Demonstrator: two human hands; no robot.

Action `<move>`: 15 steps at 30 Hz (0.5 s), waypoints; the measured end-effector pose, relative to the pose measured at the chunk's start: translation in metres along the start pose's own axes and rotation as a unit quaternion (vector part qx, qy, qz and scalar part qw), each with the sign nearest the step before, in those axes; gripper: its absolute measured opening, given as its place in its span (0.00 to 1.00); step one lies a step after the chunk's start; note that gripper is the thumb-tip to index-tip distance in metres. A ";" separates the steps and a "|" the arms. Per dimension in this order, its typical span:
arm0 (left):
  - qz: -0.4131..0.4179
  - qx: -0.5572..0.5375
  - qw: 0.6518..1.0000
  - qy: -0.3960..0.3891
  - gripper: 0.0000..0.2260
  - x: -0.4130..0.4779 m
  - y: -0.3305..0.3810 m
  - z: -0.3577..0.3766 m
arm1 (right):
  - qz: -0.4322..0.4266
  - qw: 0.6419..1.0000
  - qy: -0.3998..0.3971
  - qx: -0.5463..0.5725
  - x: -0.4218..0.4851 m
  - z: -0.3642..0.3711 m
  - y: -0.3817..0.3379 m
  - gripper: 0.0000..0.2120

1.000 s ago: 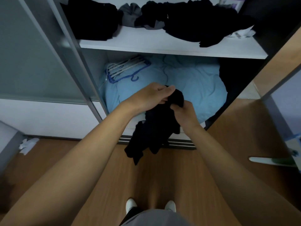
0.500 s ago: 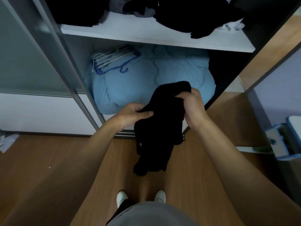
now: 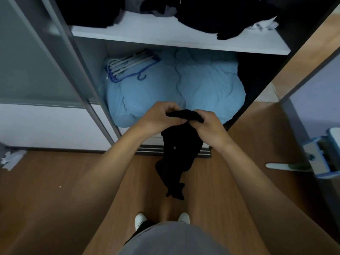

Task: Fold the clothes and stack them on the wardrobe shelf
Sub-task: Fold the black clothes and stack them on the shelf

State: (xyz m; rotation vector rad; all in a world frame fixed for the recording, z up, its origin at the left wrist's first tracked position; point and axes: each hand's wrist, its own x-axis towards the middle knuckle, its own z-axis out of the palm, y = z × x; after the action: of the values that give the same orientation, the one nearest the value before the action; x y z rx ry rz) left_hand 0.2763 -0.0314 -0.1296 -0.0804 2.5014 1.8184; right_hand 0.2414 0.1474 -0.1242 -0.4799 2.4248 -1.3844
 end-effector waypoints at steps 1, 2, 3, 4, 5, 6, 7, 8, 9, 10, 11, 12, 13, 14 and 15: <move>-0.017 -0.022 1.000 -0.011 0.07 -0.004 -0.009 0.000 | 0.004 1.000 0.008 0.015 -0.001 0.000 -0.002 0.07; -0.038 -0.032 0.998 -0.028 0.09 -0.009 -0.019 0.002 | 0.009 0.999 0.017 0.043 -0.003 0.000 -0.003 0.08; -0.056 -0.036 0.997 -0.045 0.11 -0.014 -0.028 0.005 | 0.016 0.996 0.026 0.085 -0.005 0.000 -0.005 0.09; -0.069 -0.041 0.995 -0.055 0.11 -0.019 -0.037 0.008 | 0.027 0.990 0.034 0.131 -0.007 -0.001 -0.006 0.09; -0.072 -0.054 0.995 -0.053 0.09 -0.023 -0.044 0.010 | 0.038 0.984 0.040 0.168 -0.008 -0.003 -0.007 0.08; -0.070 -0.073 0.994 -0.038 0.07 -0.025 -0.048 0.011 | 0.049 0.979 0.042 0.196 -0.009 -0.005 -0.007 0.08; -0.071 -0.096 0.993 -0.012 0.06 -0.026 -0.048 0.010 | 0.058 0.975 0.039 0.212 -0.010 -0.007 -0.006 0.07; -0.075 -0.116 0.990 0.021 0.06 -0.024 -0.046 0.008 | 0.067 0.972 0.030 0.223 -0.011 -0.010 -0.004 0.08; -0.078 -0.129 0.987 0.057 0.06 -0.021 -0.042 0.006 | 0.076 0.971 0.015 0.228 -0.013 -0.012 -0.001 0.09; -0.078 -0.135 0.983 0.092 0.07 -0.018 -0.036 0.004 | 0.085 0.971 -0.004 0.222 -0.013 -0.013 0.002 0.10; -0.074 -0.139 0.980 0.120 0.08 -0.016 -0.030 0.002 | 0.090 0.974 -0.023 0.207 -0.014 -0.014 0.004 0.11; -0.068 -0.141 0.978 0.138 0.09 -0.014 -0.024 0.001 | 0.091 0.978 -0.038 0.186 -0.015 -0.012 0.006 0.10; -0.060 -0.141 0.977 0.147 0.09 -0.012 -0.018 0.001 | 0.088 0.981 -0.045 0.169 -0.015 -0.009 0.006 0.09; -0.054 -0.135 0.978 0.149 0.09 -0.011 -0.013 0.002 | 0.081 0.983 -0.040 0.159 -0.014 -0.007 0.006 0.08; -0.049 -0.121 0.980 0.148 0.07 -0.010 -0.009 0.002 | 0.068 0.985 -0.028 0.155 -0.014 -0.004 0.005 0.05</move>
State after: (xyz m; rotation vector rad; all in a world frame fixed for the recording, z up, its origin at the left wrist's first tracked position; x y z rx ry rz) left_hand 0.2872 -0.0323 -0.1384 -0.5102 2.3813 2.2020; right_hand 0.2515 0.1586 -0.1253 -0.2665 2.1008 -1.6237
